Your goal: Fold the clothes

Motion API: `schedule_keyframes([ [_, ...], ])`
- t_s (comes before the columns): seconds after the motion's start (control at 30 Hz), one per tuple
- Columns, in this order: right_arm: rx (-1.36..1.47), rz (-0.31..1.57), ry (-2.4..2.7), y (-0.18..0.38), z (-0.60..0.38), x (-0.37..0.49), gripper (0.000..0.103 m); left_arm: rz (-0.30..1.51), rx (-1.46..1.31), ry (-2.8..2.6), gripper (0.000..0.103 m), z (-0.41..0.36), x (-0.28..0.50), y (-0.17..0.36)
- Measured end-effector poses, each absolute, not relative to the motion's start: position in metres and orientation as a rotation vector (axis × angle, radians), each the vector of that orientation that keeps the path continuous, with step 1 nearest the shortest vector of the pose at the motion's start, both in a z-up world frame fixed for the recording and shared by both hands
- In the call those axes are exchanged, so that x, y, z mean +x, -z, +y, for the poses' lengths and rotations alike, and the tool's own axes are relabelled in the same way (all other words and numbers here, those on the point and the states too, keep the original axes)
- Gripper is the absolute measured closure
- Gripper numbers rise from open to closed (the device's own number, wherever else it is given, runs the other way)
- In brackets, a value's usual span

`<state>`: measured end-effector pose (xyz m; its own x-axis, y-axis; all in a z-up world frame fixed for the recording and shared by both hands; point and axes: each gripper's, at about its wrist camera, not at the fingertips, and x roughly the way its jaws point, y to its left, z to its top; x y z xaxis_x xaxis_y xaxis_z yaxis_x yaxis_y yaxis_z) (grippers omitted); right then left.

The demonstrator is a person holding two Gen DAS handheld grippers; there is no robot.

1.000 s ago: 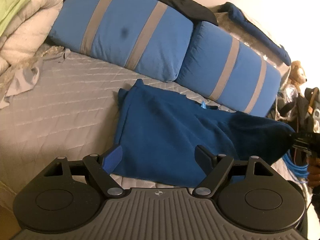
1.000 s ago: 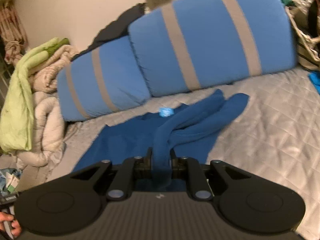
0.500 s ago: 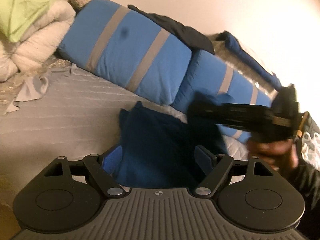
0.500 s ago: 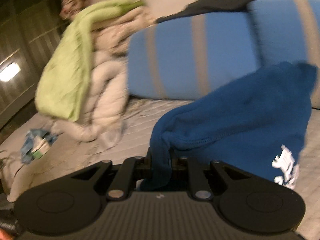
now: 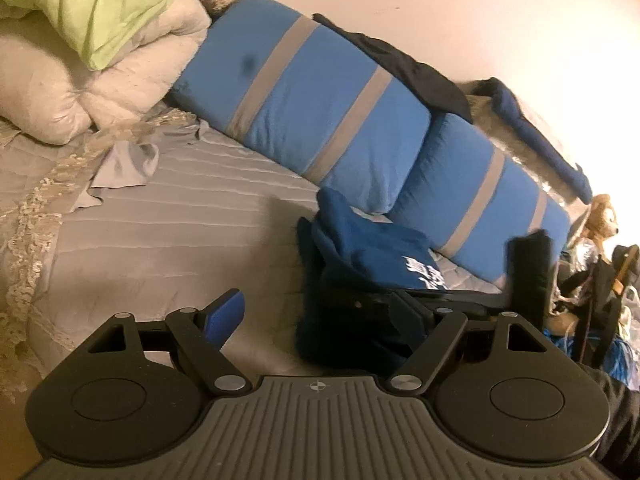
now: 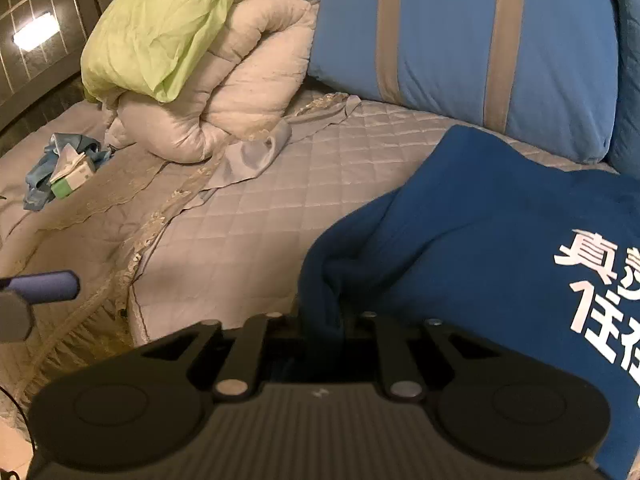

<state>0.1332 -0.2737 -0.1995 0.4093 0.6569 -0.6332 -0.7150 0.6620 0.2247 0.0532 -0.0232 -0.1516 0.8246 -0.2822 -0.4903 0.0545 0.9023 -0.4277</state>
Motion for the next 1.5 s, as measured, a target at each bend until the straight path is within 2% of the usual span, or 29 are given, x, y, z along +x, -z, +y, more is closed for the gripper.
schedule_keyframes([
  [0.03,-0.092,0.749,-0.880,0.198,-0.274,0.132,0.048,0.582,-0.418,0.183,0.023,-0.021,0.056,0.151],
  [0.1,-0.089,0.720,-0.902,0.189,-0.283,0.126,0.036,0.593,-0.422,0.188,0.023,-0.019,0.061,0.150],
  [0.13,-0.084,0.704,-0.897,0.182,-0.288,0.123,0.025,0.601,-0.422,0.192,0.023,-0.019,0.065,0.150],
  [0.17,-0.077,0.687,-0.889,0.176,-0.294,0.120,0.020,0.611,-0.421,0.195,0.023,-0.019,0.069,0.150],
  [0.23,-0.049,0.663,-0.894,0.167,-0.315,0.119,0.017,0.638,-0.425,0.203,0.023,-0.019,0.077,0.151],
  [0.27,-0.054,0.652,-0.863,0.164,-0.324,0.118,0.009,0.653,-0.431,0.210,0.023,-0.020,0.083,0.152],
  [0.33,-0.097,0.618,-0.753,0.162,-0.344,0.118,0.004,0.686,-0.438,0.226,0.023,-0.022,0.095,0.153],
  [0.57,-0.183,0.701,-0.628,0.183,-0.402,0.108,0.004,0.824,-0.436,0.291,0.023,-0.034,0.143,0.162],
  [0.7,-0.425,0.645,-0.700,0.201,-0.388,0.077,0.004,0.885,-0.448,0.305,0.024,-0.039,0.168,0.173],
  [0.8,-0.501,0.584,-0.607,0.212,-0.381,0.073,0.004,0.927,-0.446,0.308,0.025,-0.045,0.180,0.178],
  [0.83,-0.513,0.571,-0.582,0.213,-0.382,0.075,0.006,0.942,-0.444,0.311,0.029,-0.047,0.183,0.179],
  [0.87,-0.526,0.559,-0.558,0.214,-0.382,0.076,0.011,0.956,-0.442,0.315,0.040,-0.049,0.186,0.180],
  [0.9,-0.538,0.546,-0.535,0.214,-0.382,0.078,0.014,0.971,-0.441,0.318,0.048,-0.052,0.189,0.181],
  [0.93,-0.549,0.551,-0.525,0.213,-0.384,0.079,0.021,0.986,-0.439,0.322,0.059,-0.054,0.192,0.182],
  [0.97,-0.561,0.558,-0.516,0.212,-0.385,0.080,0.029,1.000,-0.438,0.326,0.065,-0.056,0.195,0.183],
  [1.07,-0.596,0.577,-0.491,0.209,-0.390,0.081,0.041,0.992,-0.415,0.350,0.071,-0.066,0.195,0.176],
  [1.13,-0.619,0.590,-0.474,0.206,-0.393,0.082,0.046,0.985,-0.410,0.379,0.071,-0.072,0.195,0.173],
  [1.3,-0.677,0.622,-0.432,0.201,-0.401,0.085,0.045,1.007,-0.359,0.404,0.071,-0.083,0.196,0.174],
  [1.4,-0.582,0.659,-0.459,0.195,-0.412,0.090,0.038,1.085,-0.179,0.318,0.067,-0.093,0.202,0.185],
  [1.43,-0.548,0.671,-0.469,0.193,-0.416,0.092,0.030,1.103,-0.079,0.281,0.052,-0.096,0.203,0.192],
  [1.47,-0.515,0.683,-0.478,0.191,-0.419,0.094,0.023,1.094,-0.040,0.259,0.033,-0.095,0.202,0.195],
  [1.5,-0.482,0.695,-0.487,0.189,-0.423,0.096,0.021,1.075,-0.035,0.246,0.026,-0.091,0.200,0.197],
])
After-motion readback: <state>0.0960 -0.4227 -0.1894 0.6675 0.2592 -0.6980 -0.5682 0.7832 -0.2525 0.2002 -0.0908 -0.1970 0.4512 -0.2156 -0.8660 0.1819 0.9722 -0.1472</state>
